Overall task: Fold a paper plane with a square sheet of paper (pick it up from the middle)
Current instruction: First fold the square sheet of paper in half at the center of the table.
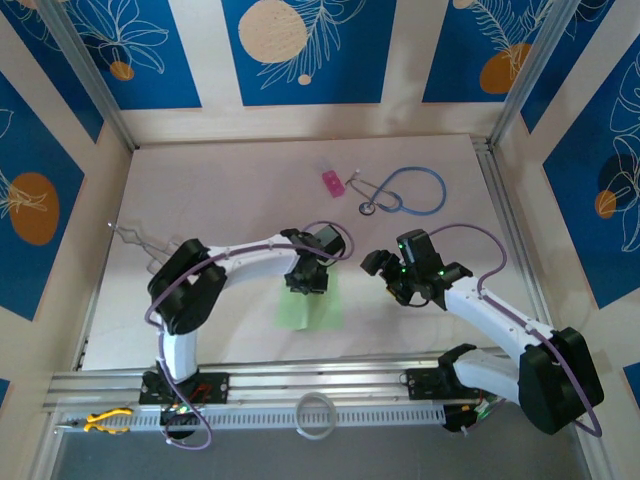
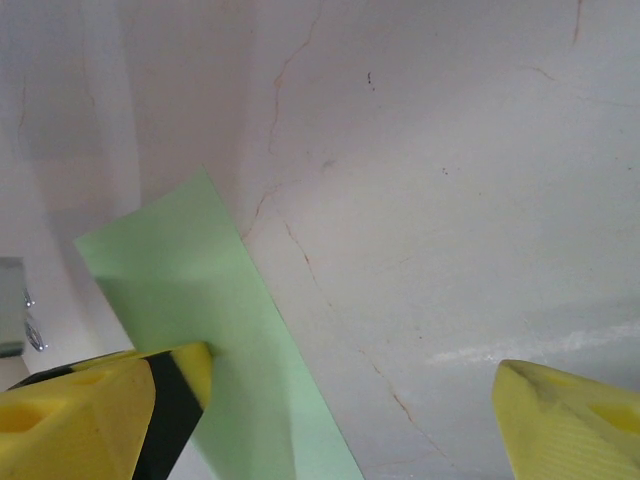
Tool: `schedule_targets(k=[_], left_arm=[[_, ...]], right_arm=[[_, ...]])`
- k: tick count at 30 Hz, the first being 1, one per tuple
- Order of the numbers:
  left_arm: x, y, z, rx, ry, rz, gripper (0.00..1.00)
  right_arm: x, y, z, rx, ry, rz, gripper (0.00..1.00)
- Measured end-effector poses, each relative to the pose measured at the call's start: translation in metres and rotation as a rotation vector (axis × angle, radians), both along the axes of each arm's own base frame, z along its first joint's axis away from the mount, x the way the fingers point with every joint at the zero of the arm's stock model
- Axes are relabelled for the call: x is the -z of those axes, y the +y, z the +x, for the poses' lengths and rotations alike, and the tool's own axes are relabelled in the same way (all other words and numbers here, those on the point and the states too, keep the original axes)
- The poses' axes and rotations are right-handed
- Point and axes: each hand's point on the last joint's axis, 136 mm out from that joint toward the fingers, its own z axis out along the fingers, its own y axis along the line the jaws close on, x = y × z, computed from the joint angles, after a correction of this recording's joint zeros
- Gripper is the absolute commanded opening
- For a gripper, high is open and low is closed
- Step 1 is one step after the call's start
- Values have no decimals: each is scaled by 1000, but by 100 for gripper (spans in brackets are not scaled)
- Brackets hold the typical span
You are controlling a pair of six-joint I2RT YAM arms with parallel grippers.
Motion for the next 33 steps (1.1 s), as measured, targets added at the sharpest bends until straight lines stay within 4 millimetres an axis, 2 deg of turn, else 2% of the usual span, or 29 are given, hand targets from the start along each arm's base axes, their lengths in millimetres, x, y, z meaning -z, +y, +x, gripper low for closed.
schedule_targets(k=[6,11,15,19,22,26,29,33], left_arm=[[-29,-8,7,3,-69,-87,34],[-44,-21,11,14,-71,-198,35],[-65,-33,16,11,-61,-385,36],[-81,-39,27,-34,-48,-606,37],[-77,-40,33,-86,-11,-750,37],[-63,-40,32,-139,58,-865,38],[-52,-41,31,-153,91,-892,39],[-43,-41,29,-149,109,-883,39]], right_arm=[[1,-2,-2,2,7,-7,88],[-6,-9,2,14,-22,-2,88],[-21,-15,11,-2,-90,30,88],[-37,-12,17,-46,-163,72,87],[-50,-4,21,-83,-217,124,85],[-60,7,23,-134,-264,195,82],[-61,16,23,-175,-262,232,80],[-50,25,20,-219,-219,251,79]])
